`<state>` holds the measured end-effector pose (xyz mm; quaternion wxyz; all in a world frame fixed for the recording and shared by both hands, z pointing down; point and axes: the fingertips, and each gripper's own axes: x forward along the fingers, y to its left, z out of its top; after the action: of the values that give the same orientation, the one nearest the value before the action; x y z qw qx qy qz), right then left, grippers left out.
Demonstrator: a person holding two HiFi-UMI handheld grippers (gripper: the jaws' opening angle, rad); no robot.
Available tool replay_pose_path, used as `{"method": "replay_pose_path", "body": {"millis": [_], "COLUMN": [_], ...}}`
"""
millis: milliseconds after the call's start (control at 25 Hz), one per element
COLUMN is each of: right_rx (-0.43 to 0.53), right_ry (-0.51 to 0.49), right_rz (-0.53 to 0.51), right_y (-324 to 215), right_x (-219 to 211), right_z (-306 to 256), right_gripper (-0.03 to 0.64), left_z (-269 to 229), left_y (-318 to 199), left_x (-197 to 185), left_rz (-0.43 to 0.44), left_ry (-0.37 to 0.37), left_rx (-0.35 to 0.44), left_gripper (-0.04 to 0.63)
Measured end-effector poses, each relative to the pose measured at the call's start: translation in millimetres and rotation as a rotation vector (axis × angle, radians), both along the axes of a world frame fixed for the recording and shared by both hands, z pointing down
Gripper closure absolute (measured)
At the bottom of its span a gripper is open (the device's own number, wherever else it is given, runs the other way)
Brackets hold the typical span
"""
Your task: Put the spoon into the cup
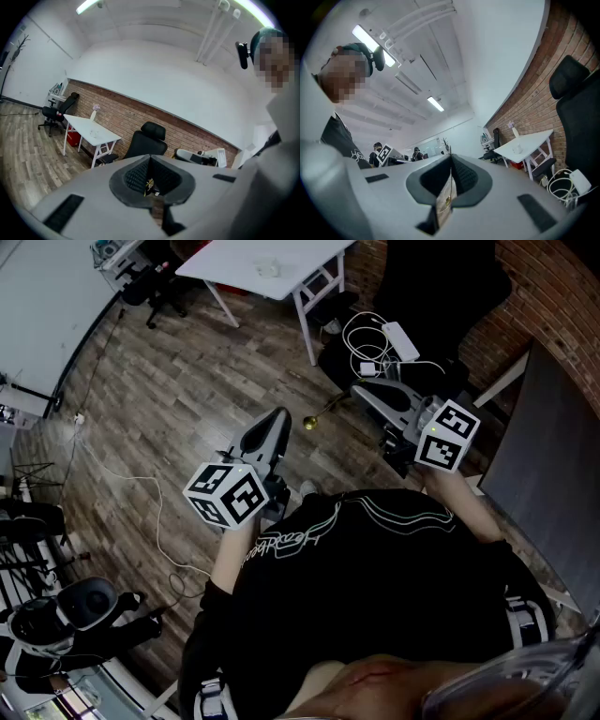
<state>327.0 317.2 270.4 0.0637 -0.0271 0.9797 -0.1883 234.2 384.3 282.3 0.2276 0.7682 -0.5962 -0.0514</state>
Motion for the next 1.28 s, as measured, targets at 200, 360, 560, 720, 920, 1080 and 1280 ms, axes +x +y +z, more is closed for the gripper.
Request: {"method": "replay_pose_path", "body": {"millis": [200,360,560,720,920,1080,1280], "right_rx": [-0.002,0.001,-0.044,-0.076,-0.105,-0.116,-0.152], "right_ry": [-0.005,-0.004,0.003,0.02,0.03,0.041,0.063], "right_rz": [-0.009,-0.014,-0.031,-0.041,-0.04,-0.026,0.011], "right_y": [5.2,4.6,-4.0,-5.5,-25.1,-55.4,-96.2], "right_x": [4.3,3.3,-9.1,-24.3,-52.8,-94.4,-149.7], "right_z": [0.5,-0.6,14.4,25.3,36.7,37.0,37.8], "right_gripper": [0.617,0.617,0.617,0.617,0.617,0.617,0.617], "left_z": [0.0,-3.4,10.9,21.0,33.3,36.9,36.4], "left_y": [6.4,9.2,6.8,7.2,-11.0,-41.2,-84.7], "left_x": [5.3,1.7,-9.0,-22.7,-49.6,-93.9,-147.7], "left_rz": [-0.006,-0.025,-0.036,-0.046,-0.039,-0.033,0.006], "left_ry": [0.0,0.014,0.024,0.043,0.065,0.087,0.109], "left_rx": [0.003,0.014,0.0,-0.011,-0.02,-0.035,-0.058], "left_gripper": [0.591,0.591,0.591,0.591,0.591,0.591,0.591]}}
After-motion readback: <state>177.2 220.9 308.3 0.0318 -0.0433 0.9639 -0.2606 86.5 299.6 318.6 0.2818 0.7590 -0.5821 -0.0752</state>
